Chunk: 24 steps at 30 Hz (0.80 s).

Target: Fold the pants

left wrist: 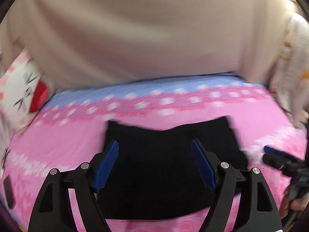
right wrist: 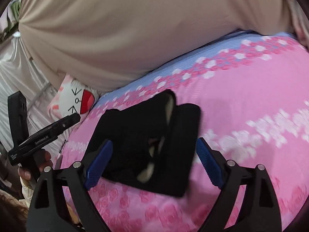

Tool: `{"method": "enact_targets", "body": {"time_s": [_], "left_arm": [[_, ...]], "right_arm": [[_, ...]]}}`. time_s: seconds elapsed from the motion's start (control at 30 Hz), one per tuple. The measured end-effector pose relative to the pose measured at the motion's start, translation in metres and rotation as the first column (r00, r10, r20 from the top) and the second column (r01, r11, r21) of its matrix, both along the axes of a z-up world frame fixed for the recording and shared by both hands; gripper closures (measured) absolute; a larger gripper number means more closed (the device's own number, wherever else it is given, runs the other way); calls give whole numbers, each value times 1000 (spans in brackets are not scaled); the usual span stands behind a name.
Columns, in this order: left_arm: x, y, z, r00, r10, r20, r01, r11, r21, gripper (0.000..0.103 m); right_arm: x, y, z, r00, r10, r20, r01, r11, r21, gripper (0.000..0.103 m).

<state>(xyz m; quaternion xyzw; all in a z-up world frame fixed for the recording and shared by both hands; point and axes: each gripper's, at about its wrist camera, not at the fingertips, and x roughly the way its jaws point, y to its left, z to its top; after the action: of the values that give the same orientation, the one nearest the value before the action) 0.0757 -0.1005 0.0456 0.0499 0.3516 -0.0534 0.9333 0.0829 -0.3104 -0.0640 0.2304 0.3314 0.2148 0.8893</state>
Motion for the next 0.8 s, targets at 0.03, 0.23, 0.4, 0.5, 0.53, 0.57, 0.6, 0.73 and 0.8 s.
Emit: {"method": "enact_targets", "body": {"time_s": [0.03, 0.23, 0.4, 0.5, 0.53, 0.57, 0.6, 0.73, 0.8], "left_arm": [[7, 15, -7, 999, 38, -33, -38, 999, -4, 28], [28, 64, -52, 978, 152, -143, -152, 988, 17, 28], [34, 76, -77, 969, 160, -187, -154, 987, 42, 28], [37, 77, -81, 966, 183, -180, -173, 982, 73, 28], [36, 77, -78, 969, 177, -171, -168, 984, 63, 28], [34, 78, -76, 971, 169, -168, -163, 985, 48, 28], [33, 78, -73, 974, 152, -165, -151, 988, 24, 27], [33, 65, -82, 982, 90, -168, -92, 996, -3, 15], [35, 59, -88, 980, 108, -169, -104, 994, 30, 15]], "right_arm": [[11, 4, -2, 1000, 13, -13, -13, 1000, 1, 17], [65, 25, -27, 993, 50, -105, -52, 999, -15, 16], [53, 65, -13, 993, 117, -17, -118, 979, -168, 55], [44, 66, 5, 995, 95, 14, -91, 979, -181, 88], [38, 55, 16, 998, 49, 44, -40, 982, -187, 96], [33, 44, 21, 998, 19, 61, -8, 983, -181, 96], [30, 29, 22, 998, 1, 63, 9, 985, -172, 97], [48, 1, -45, 989, -66, -134, 42, 985, -170, 92], [38, -10, -43, 989, -85, -121, 78, 995, -61, 84]]}}
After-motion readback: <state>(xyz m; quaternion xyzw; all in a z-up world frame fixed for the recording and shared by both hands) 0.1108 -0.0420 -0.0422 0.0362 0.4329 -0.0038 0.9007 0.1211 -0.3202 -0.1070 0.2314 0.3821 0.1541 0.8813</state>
